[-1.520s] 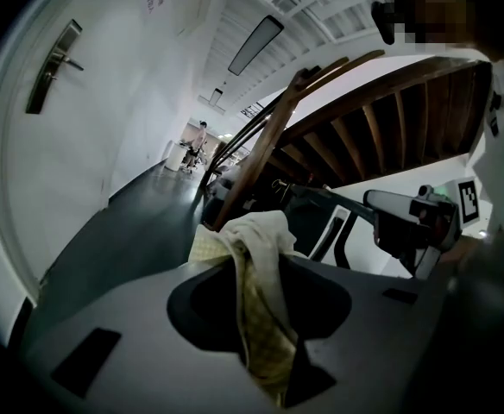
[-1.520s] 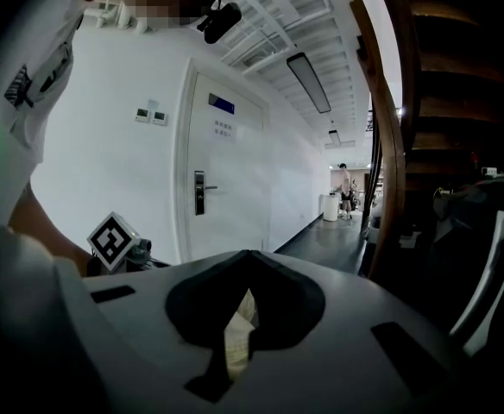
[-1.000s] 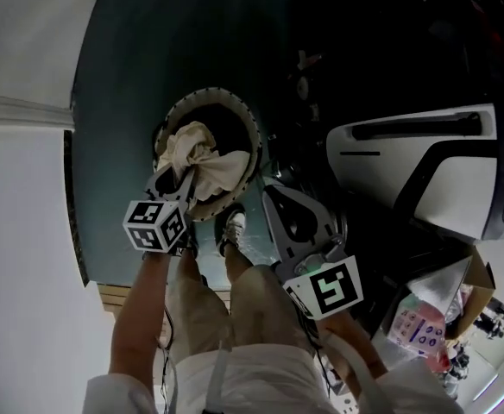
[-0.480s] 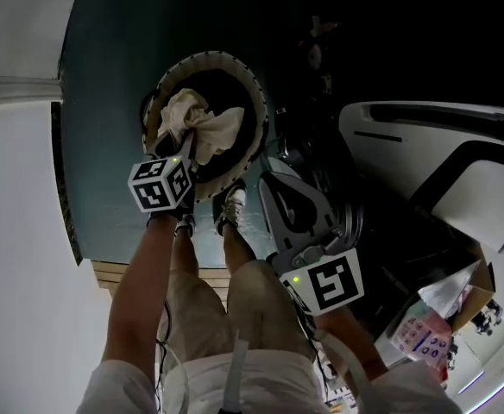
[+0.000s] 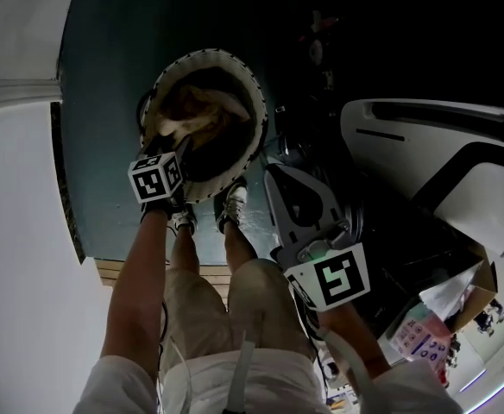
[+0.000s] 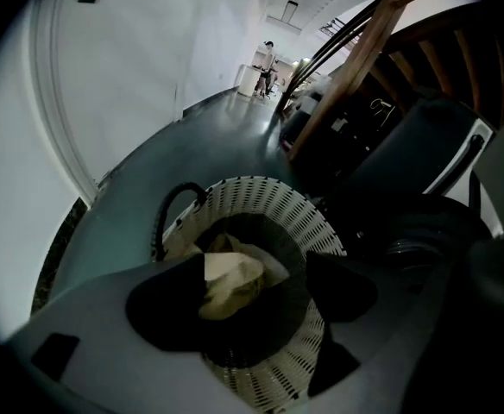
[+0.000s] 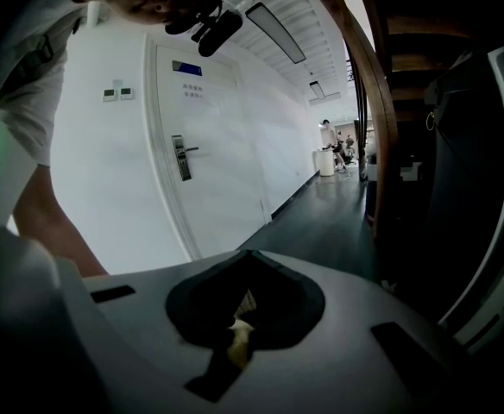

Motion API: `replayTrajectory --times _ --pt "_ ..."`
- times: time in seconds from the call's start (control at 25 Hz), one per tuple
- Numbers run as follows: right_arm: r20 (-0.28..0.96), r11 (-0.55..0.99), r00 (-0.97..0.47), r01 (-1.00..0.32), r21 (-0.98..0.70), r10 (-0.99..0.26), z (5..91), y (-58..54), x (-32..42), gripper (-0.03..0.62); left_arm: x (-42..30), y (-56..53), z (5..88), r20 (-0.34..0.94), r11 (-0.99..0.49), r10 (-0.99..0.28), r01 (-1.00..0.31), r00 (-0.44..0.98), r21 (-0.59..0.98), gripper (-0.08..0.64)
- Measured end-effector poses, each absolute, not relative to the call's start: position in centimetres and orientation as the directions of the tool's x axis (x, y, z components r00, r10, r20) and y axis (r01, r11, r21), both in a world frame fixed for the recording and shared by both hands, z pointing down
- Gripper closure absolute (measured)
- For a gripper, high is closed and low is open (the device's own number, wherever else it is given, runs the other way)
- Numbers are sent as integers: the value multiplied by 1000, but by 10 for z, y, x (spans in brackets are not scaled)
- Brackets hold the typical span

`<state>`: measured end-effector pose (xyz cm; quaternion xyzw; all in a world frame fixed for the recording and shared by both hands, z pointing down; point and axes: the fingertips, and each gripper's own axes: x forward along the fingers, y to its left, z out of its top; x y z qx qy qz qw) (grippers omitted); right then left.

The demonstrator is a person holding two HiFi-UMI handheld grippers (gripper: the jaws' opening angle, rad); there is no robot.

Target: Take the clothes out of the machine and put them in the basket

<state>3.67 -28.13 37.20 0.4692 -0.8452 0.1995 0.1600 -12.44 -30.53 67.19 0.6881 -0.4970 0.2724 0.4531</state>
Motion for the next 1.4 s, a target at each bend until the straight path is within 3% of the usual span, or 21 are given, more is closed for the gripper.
replayTrajectory --times 0.44,0.68,0.88,0.96,1.16,1.4 --pt "446 482 -508 -857 -180 -737 363 -286 37 578 -122 -333 636 752 -92 -527 -906 396 413 207" --pt "422 485 -505 -859 -163 -752 337 -285 28 578 -135 -336 595 724 -95 -571 -907 388 411 346" --pt "388 505 -513 -853 -131 -766 294 -285 14 578 -159 -331 550 732 -59 -573 -910 368 411 513" --pt "370 514 -516 -850 -115 -772 275 -284 8 578 -161 -334 525 722 -93 -572 -906 388 414 543" --pt "329 507 -499 -859 -69 -802 229 -276 0 578 -160 -348 441 624 -182 -638 -875 452 449 546" --pt "291 477 -466 -878 -36 -836 184 -255 -2 578 -189 -346 345 533 -177 -730 -872 427 457 546"
